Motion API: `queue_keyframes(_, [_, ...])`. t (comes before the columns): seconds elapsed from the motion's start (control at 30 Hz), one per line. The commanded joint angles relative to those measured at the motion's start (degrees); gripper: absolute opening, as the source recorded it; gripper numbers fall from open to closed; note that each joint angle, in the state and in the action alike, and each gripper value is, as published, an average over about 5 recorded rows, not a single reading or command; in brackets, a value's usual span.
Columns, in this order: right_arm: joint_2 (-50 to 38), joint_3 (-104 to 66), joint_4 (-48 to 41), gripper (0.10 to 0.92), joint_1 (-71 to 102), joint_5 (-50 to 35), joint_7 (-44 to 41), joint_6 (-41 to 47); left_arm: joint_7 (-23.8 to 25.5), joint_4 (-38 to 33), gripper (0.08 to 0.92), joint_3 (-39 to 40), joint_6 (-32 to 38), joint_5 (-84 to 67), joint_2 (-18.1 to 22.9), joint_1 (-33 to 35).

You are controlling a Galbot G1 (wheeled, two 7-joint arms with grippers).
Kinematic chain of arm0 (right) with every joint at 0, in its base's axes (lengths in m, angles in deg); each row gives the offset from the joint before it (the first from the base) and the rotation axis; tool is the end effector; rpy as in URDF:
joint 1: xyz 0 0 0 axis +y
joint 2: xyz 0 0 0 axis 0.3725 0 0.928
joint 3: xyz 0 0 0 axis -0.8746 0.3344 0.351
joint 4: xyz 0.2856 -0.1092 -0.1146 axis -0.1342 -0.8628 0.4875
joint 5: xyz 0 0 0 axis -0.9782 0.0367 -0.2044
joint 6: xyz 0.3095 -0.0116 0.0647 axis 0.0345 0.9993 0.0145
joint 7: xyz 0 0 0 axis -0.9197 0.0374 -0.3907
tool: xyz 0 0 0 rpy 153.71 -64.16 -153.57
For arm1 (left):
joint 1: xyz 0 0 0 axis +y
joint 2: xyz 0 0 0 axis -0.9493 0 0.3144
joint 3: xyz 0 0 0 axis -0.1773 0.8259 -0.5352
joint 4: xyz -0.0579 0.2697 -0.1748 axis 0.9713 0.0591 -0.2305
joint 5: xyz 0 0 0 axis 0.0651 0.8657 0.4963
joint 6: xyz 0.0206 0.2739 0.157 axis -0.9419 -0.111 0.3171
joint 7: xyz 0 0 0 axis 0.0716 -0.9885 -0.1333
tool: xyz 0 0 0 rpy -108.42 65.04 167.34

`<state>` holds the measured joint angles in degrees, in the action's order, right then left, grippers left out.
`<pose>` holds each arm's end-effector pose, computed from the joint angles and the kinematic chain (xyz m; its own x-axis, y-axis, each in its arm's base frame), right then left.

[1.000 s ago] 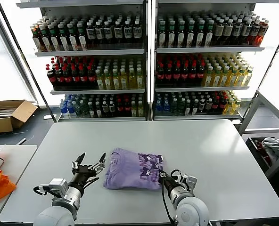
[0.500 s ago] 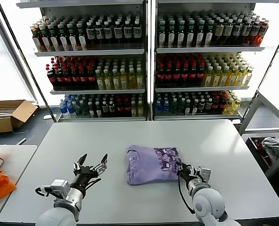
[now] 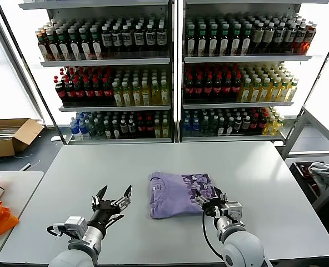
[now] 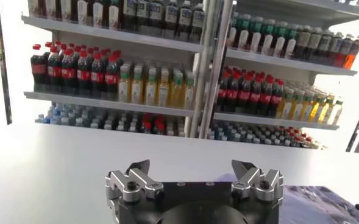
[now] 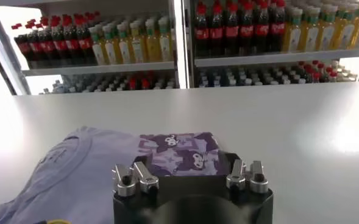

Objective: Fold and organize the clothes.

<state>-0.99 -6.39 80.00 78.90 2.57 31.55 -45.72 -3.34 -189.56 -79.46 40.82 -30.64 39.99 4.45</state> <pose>0.2265 0.0148 -0.2462 -0.8904 -0.1495 0.4298 -0.1371 0.9887 0.0600 0.1814 0.0191 -0.2311 -0.9478 0.1581 0.2769 0.1162 0.9800 -0.1616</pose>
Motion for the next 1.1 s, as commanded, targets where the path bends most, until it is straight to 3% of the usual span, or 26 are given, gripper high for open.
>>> queue_keyframes(0.03, [1.06,2.45,1.78,0.751,3.35,4.11,2.04,0.04,0.01,-0.33,0.823,0.0,0.07,0.24,0.28,0.84])
queue_keyframes(0.2, [1.39,2.0,1.18,0.819,4.53,-0.74,3.66,0.04,0.02,-0.29,0.823,0.37,0.01,0.25,0.38,1.02])
queue_keyframes(1.1, [-0.04,2.14,0.83,0.823,5.77,-0.9,5.75,0.16,0.0,-1.09,0.822,0.31,-0.06,0.17,0.95,2.01])
